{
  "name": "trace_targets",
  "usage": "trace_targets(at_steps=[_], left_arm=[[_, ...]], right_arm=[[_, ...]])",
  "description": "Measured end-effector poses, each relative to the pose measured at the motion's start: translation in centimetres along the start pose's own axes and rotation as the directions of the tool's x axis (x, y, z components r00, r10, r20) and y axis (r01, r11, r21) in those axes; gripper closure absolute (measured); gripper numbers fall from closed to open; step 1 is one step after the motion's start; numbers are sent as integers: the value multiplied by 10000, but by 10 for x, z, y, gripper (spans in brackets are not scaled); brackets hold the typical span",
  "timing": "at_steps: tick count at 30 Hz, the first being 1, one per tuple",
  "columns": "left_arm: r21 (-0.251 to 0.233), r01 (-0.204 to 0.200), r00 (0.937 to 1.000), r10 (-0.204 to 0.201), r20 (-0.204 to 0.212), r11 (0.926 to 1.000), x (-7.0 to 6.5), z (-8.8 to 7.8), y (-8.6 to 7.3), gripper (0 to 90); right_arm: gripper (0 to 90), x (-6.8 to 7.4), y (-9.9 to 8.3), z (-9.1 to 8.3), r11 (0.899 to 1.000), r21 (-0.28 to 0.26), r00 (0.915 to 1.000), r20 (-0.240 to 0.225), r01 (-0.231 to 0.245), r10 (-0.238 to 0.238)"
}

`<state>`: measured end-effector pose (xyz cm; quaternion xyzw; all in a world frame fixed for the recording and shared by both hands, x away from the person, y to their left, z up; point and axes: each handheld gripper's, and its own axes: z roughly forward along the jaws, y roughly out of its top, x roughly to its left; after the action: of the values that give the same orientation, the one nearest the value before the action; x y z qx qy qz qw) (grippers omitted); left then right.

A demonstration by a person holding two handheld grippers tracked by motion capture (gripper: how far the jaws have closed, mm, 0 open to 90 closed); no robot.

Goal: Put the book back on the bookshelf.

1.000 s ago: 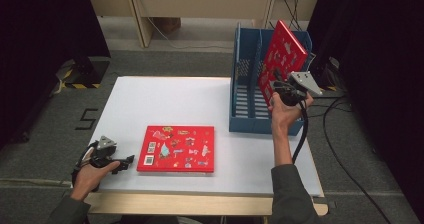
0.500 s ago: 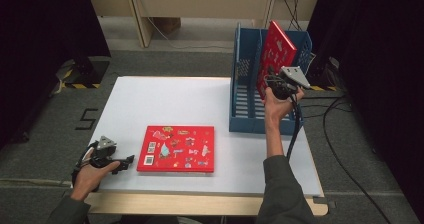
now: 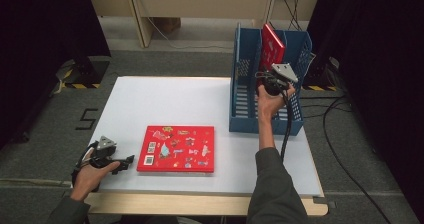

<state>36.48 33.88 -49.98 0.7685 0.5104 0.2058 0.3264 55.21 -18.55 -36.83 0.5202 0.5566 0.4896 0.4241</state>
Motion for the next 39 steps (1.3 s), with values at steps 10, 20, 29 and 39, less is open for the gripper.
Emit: trace_targets(at_steps=[10,20,29,39], left_arm=[[-18,20,10000,-20,-12,10000,0,0,0,154],[-20,32,10000,-32,-24,10000,0,0,0,154],[-11,41,10000,-41,-53,10000,-1,0,0,155],[-3,46,10000,-46,-52,10000,-1,0,0,154]], right_arm=[[790,4,-6,12,9996,262,9999,91,48,-51],[767,6,-4,16,9983,591,10000,51,-17,14],[763,9,-9,18,9926,1201,9998,73,185,-195],[734,9,-12,10,9940,1095,9999,-154,-62,79]])
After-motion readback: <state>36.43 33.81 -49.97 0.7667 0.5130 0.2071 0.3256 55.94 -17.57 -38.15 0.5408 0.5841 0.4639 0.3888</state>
